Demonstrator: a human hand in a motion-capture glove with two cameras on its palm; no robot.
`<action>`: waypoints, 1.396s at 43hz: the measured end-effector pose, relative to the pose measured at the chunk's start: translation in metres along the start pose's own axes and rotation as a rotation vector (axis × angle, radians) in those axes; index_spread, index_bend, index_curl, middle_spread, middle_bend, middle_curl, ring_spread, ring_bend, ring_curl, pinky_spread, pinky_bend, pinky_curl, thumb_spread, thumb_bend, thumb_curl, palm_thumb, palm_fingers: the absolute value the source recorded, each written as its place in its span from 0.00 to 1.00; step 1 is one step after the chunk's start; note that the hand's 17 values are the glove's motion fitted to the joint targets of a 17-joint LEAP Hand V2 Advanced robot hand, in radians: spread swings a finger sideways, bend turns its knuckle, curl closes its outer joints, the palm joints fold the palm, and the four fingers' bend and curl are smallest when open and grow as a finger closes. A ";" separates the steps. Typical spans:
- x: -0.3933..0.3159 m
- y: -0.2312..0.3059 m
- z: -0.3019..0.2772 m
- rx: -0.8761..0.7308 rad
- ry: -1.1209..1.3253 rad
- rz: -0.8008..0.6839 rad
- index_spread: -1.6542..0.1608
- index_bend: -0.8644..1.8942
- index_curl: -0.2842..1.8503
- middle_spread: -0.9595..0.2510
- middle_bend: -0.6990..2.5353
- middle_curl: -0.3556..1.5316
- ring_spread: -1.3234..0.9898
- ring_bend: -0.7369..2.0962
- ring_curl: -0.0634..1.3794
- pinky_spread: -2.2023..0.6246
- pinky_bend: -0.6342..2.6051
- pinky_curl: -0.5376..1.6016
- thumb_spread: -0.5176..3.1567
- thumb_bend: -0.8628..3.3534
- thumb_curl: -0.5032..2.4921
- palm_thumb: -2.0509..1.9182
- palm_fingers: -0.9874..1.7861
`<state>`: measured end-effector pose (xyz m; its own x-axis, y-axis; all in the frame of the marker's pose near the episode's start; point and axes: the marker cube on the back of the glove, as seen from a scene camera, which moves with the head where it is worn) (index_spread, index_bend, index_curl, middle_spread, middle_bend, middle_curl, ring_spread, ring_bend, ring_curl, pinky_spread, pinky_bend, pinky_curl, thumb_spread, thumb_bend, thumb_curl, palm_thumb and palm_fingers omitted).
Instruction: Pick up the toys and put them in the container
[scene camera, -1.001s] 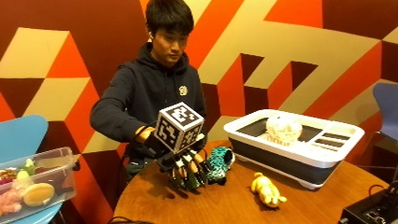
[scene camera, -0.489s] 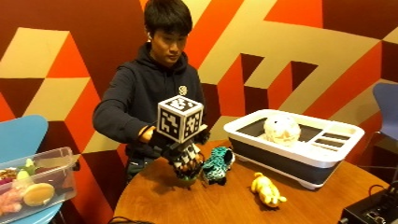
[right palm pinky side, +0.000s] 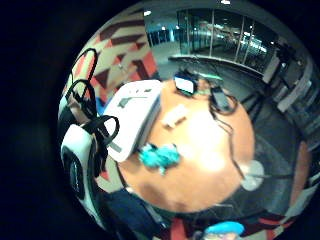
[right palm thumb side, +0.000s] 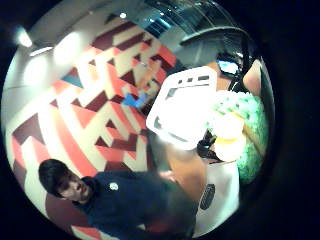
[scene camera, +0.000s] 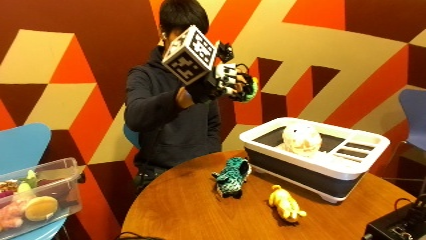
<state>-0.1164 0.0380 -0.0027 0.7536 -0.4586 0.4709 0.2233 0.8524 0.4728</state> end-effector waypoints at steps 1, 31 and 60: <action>-0.007 -0.005 0.010 0.010 -0.039 -0.007 0.79 0.38 0.22 0.67 0.37 0.45 0.45 0.61 0.39 0.62 0.49 0.45 0.34 0.22 0.39 0.71 0.77; 0.026 -0.033 0.112 -0.360 -0.016 0.081 0.77 0.38 0.27 0.76 0.26 0.39 0.54 0.36 0.22 0.75 0.46 0.42 0.44 0.19 0.33 0.62 0.30; 0.126 0.099 0.180 -0.656 0.479 0.002 0.77 0.36 0.25 0.74 0.33 0.39 0.54 0.43 0.24 0.79 0.37 0.37 0.46 0.21 0.29 0.59 0.51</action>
<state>-0.1107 0.0198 0.2375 0.9038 -0.4267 0.0313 0.4270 0.8948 -0.1307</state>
